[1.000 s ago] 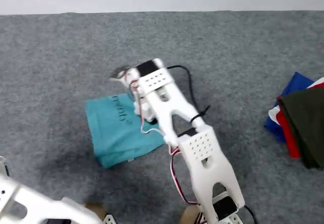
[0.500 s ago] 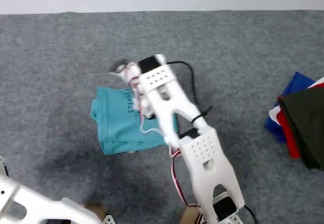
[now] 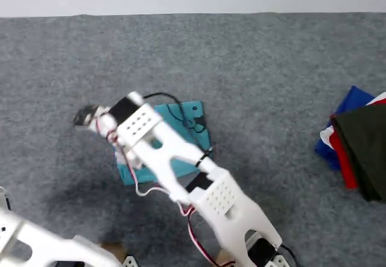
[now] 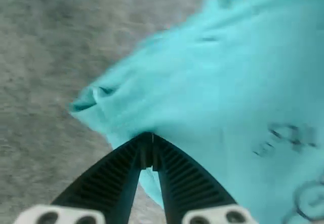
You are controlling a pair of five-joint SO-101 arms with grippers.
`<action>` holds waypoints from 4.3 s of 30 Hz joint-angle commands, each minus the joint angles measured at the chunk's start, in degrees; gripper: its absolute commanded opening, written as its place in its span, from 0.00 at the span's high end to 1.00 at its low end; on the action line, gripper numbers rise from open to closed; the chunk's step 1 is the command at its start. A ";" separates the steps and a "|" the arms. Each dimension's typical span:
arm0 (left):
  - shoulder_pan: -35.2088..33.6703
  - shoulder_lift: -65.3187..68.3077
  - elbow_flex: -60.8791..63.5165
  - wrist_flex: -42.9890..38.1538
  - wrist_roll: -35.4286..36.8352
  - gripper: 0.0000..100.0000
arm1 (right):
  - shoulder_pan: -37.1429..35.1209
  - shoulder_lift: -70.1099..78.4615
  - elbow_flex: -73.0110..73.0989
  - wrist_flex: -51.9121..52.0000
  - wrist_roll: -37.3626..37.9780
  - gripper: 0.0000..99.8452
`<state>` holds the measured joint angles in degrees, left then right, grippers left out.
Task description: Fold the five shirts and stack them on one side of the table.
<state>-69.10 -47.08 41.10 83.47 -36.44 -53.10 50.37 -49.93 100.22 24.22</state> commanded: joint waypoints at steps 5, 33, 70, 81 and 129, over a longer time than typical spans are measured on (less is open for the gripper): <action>-0.09 -0.97 -0.31 -0.97 -0.44 1.00 | -3.21 -1.63 -3.52 1.54 0.26 0.99; 0.09 -0.97 0.04 -2.46 -0.26 1.00 | 21.14 -31.43 12.22 2.33 -27.08 0.97; 0.09 -1.05 3.03 -3.87 -0.18 1.00 | 17.98 -11.74 26.64 -19.38 -42.73 0.62; 0.09 -1.05 2.86 -3.87 -0.26 1.00 | 18.59 -10.95 26.64 -16.04 -42.37 0.98; 0.18 -1.32 2.77 -3.87 -0.44 1.00 | 38.29 -16.13 23.21 -34.59 34.37 0.81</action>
<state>-69.10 -47.08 44.53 80.57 -36.53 -14.33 38.24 -24.18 62.24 58.33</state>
